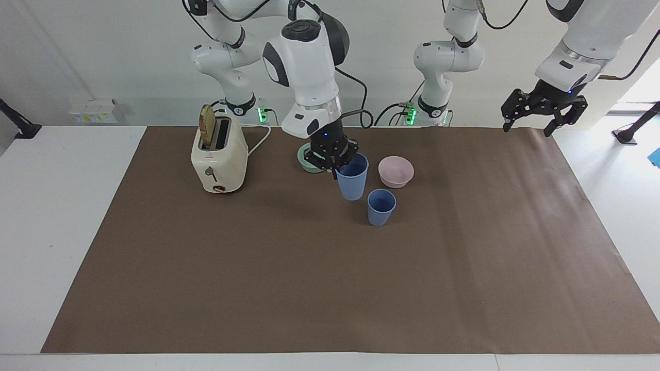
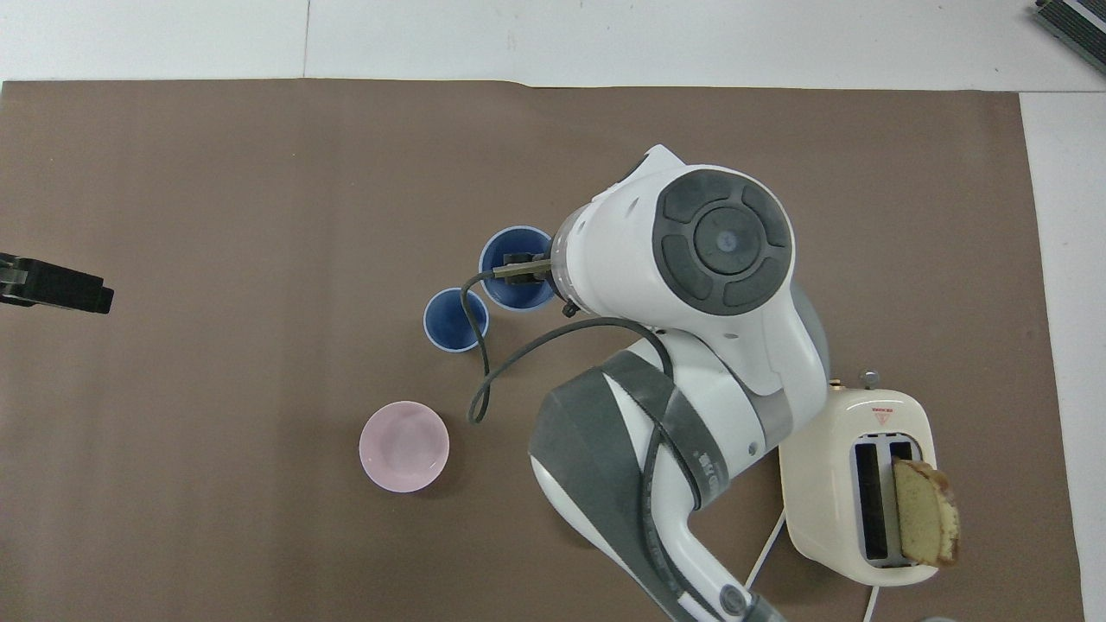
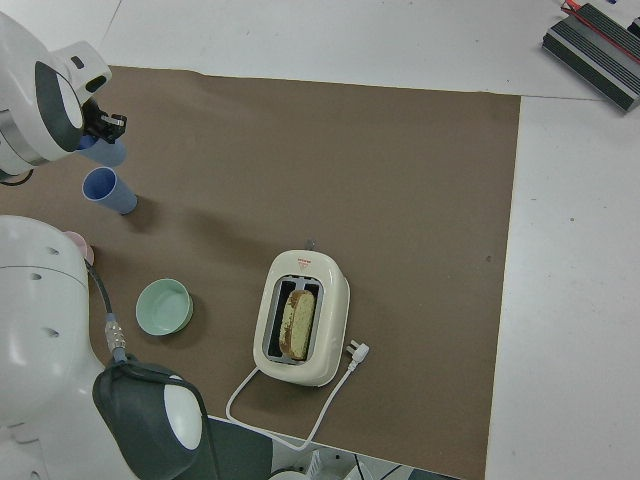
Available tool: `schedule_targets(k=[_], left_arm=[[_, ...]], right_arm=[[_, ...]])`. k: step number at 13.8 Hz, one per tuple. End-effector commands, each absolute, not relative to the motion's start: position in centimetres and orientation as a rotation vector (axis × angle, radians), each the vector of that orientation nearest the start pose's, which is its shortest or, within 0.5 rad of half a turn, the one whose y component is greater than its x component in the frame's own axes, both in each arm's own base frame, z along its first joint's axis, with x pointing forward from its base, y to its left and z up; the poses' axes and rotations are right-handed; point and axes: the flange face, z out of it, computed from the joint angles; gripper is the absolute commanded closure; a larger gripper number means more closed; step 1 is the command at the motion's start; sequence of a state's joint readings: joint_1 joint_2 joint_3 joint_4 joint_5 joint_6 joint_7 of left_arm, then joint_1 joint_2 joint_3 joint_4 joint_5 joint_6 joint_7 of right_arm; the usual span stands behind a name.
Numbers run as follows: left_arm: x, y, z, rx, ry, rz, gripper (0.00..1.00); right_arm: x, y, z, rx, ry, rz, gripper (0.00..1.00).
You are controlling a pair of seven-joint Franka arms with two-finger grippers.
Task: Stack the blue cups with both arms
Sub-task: 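Lift the blue cup with the right gripper over the center cup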
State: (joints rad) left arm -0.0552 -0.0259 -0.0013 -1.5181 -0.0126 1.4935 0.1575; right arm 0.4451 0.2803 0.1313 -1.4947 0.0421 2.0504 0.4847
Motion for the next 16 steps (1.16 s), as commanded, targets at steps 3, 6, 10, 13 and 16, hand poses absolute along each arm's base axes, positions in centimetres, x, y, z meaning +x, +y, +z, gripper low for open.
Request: schedule_targets(k=[3, 6, 10, 13, 16], left_arm=[[53.3, -2.7, 65.9, -3.122, 0.351, 0.01, 0.0], [53.3, -2.6, 65.9, -3.122, 0.349, 0.007, 0.0], [53.3, -2.6, 65.9, -3.122, 0.349, 0.007, 0.0], [53.4, -2.6, 65.9, -3.122, 0.349, 0.005, 0.0], [53.3, -2.6, 65.9, -3.122, 0.349, 0.007, 0.0]], right_arm=[[59.2, 40.5, 51.9, -2.896, -0.027, -0.296, 1.0], [59.1, 41.4, 50.2, -2.904, -0.038, -0.269, 1.0], [57.1, 44.3, 48.2, -2.923, -0.066, -0.203, 1.0], [56.5, 44.5, 46.3, -2.952, -0.019, -0.152, 1.0], [56.2, 44.3, 45.8, -2.986, -0.026, -0.116, 1.0]])
